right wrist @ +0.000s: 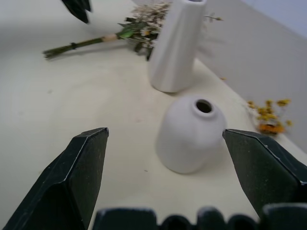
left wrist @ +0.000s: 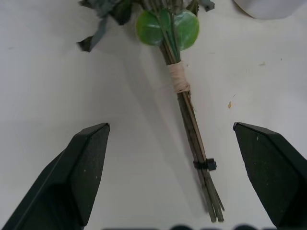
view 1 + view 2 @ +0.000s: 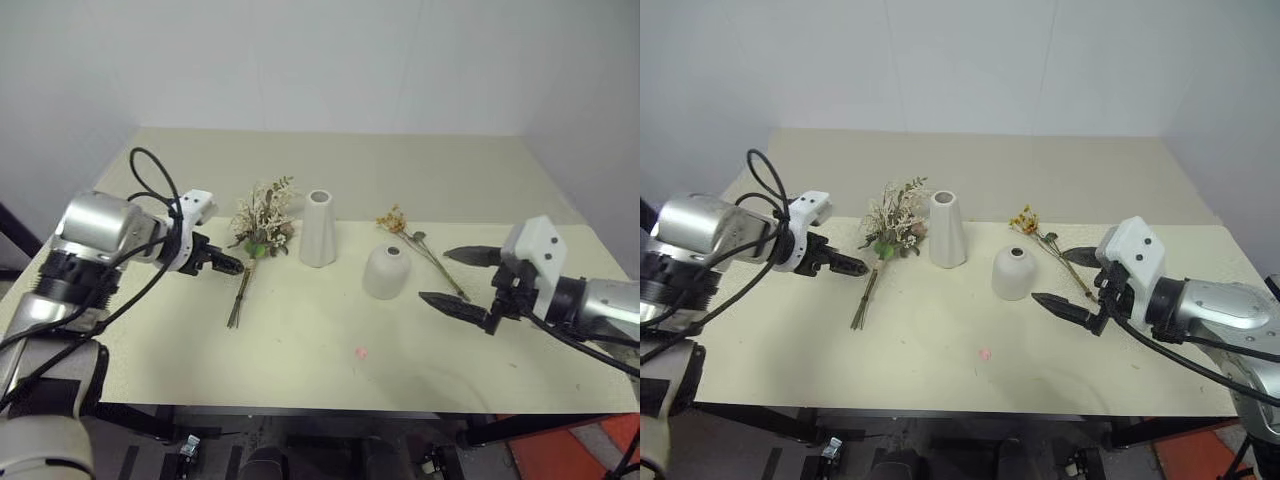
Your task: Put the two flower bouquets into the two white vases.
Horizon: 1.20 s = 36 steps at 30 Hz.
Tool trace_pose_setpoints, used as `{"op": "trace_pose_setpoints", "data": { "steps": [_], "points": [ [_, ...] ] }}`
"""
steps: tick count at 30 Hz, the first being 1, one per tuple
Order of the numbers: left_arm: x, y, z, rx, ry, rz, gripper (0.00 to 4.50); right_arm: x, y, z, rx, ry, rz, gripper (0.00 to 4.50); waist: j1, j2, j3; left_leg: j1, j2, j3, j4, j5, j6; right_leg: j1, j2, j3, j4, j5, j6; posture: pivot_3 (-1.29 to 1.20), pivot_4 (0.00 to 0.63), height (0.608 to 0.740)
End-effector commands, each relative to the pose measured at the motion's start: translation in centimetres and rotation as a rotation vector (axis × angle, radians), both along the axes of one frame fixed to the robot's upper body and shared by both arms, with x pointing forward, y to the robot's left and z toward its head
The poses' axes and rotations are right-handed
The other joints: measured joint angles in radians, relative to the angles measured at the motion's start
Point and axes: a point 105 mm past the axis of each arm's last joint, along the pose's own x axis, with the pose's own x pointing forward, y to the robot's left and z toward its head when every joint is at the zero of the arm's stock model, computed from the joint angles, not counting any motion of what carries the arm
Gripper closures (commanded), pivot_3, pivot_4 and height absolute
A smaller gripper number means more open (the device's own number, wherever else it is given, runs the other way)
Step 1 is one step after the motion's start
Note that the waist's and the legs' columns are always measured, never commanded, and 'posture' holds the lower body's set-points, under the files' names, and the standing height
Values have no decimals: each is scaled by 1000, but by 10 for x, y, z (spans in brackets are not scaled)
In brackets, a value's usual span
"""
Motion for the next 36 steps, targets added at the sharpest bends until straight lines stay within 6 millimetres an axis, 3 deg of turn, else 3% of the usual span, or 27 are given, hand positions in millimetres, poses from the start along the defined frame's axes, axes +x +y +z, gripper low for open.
{"op": "trace_pose_setpoints", "data": {
  "steps": [1, 5, 11, 18, 21, 31, 33, 36],
  "points": [
    [10, 0, 8, 32, -40, 6, 0, -2, 3, 10, -48, 3, 71, 14, -2, 0, 0, 0, 0, 0, 0, 0, 0, 0, 0, 0, 0, 0, 0, 0, 150, 740],
    [13, -3, -2, 45, -14, 32, 0, 14, 1, 16, -95, 10, 120, 14, -8, 0, 0, 0, 0, 1, 0, 0, 0, 0, 0, 0, 0, 0, 1, 0, 150, 740],
    [16, -26, -8, 38, -8, -8, 0, 39, 4, 19, -152, 9, 177, 14, -4, 0, 0, -1, 0, 0, 0, 0, 0, -1, 0, 0, 0, 0, 0, 0, 150, 740],
    [19, -34, -15, 40, -5, -15, 0, 43, 8, 17, -165, 11, 201, 14, -1, 0, 0, -4, 0, 0, 0, 0, 0, -4, -1, 0, 0, 0, 0, 0, 150, 740],
    [26, -37, -18, 54, -25, -16, 605, 42, 6, 16, -171, 10, 189, 0, -1, 0, 0, -4, -1, 0, 1, 0, 0, -4, -1, 0, 0, 0, 0, 0, 150, 740],
    [44, -43, -21, 83, -74, -7, 3952, 34, -3, 15, -172, 9, 130, 0, 0, 0, 0, -4, -5, -1, 1, 0, 0, -3, -5, 0, 1, 0, 1, 0, 150, 740],
    [48, -42, -20, 92, -87, -4, 4377, 33, -3, 14, -171, 9, 120, 0, -2, 0, 0, -4, -6, 0, 1, 0, 0, -3, -7, 0, 1, 0, 1, 0, 150, 740],
    [53, -40, -18, 109, -129, 5, 4380, 31, -4, 13, -166, 9, 109, 0, -1, 0, 0, -4, -7, -1, 1, 0, 0, -3, -8, 0, 1, 0, 2, 0, 150, 740]
  ]
}}
